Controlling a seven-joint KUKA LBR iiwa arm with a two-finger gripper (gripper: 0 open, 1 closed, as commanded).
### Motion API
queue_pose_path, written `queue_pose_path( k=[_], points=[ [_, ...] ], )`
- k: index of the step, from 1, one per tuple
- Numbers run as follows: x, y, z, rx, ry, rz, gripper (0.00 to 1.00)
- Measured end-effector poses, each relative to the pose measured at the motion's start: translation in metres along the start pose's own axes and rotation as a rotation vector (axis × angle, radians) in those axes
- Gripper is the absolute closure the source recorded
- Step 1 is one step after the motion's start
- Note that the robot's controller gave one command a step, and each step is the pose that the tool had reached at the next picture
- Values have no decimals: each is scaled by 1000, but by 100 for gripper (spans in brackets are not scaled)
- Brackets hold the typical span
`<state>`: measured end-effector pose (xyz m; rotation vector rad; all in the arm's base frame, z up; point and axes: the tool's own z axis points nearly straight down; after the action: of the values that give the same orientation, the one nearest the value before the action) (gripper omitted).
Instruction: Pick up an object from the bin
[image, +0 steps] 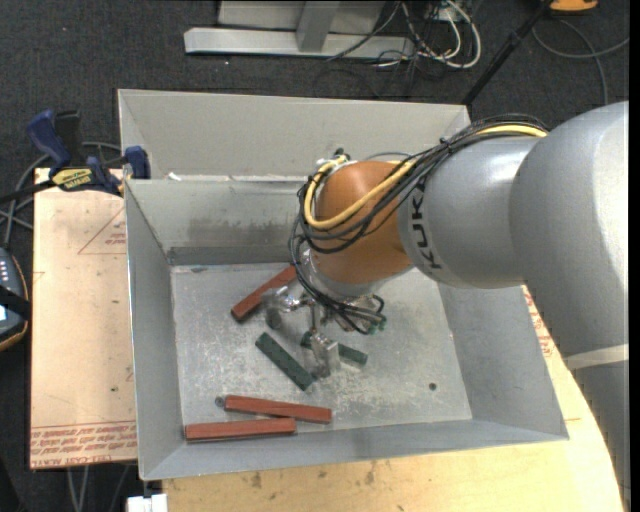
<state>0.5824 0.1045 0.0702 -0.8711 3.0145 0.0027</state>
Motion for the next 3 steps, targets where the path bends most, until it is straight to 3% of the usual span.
queue_pose_path(
  k=[1, 2, 3],
  points=[
    [-72, 4, -41, 3, -9, -131, 0],
    [-87, 11, -2, 0, 1, -223, 0],
    [-88, 10, -3, -1, 0, -221, 100]
  ],
)
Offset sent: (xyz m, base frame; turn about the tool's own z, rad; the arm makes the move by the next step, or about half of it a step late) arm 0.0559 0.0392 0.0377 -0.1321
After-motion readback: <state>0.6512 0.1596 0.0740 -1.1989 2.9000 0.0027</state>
